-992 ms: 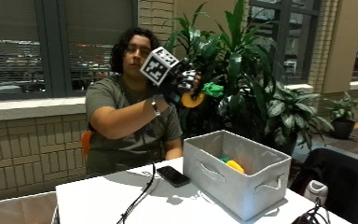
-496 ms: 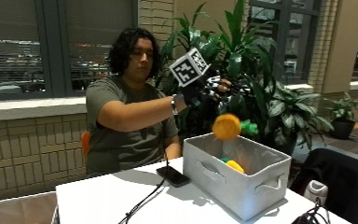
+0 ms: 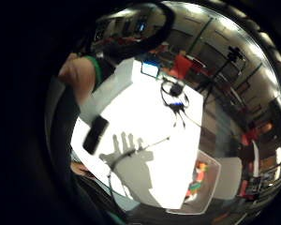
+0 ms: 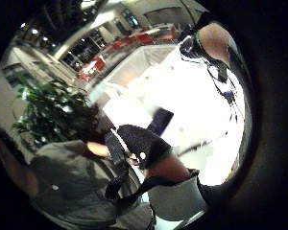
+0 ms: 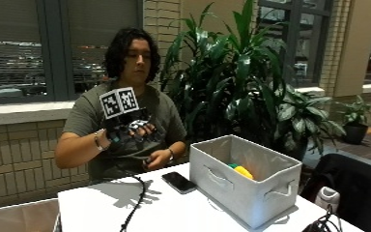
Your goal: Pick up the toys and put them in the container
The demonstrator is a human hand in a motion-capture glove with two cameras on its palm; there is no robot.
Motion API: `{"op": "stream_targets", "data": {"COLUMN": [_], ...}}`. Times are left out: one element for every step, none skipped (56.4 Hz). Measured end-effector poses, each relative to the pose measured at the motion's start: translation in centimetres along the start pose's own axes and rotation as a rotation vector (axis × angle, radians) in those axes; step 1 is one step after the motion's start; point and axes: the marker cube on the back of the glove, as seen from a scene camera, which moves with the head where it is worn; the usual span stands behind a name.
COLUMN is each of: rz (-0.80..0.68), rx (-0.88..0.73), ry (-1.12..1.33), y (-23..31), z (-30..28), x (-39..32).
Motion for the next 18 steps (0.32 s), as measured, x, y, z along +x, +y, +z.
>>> {"op": "stream_targets", "data": {"rz": [-0.004,-0.008,-0.011,-0.012,-0.010,-0.006,0.000,0.008,0.018,0.032,0.048,0.064,0.079,0.091,0.100,0.107,0.110,0.112], "rx": [-0.014,-0.024,-0.035,-0.050,-0.068,-0.088,-0.109,-0.128,-0.143,-0.154,-0.163,-0.171,-0.176,-0.181,-0.183,-0.185,-0.186,-0.186], "ry": [0.017,0.028,0.037,0.045,0.052,0.055,0.055,0.052,0.049,0.047,0.048,0.052,0.059,0.068,0.077,0.085,0.090,0.093], "y": [0.4,0.6,0.9,1.2,1.7,2.3,2.9,3.6,4.2,4.9,5.5,6.0,6.4,6.8,7.1,7.3,7.5,7.6], "z": [0.3,0.4,0.6,0.8,1.0,1.3,1.6,1.8,2.1,2.3,2.5,2.6,2.8,2.8,2.9,2.9,3.0,3.0], "x": [0.1,0.1,0.2,0.2,0.4,0.6,0.8,1.0,1.2,1.5,1.7,1.9,2.2,2.4,2.6,2.7,2.8,2.8]}}
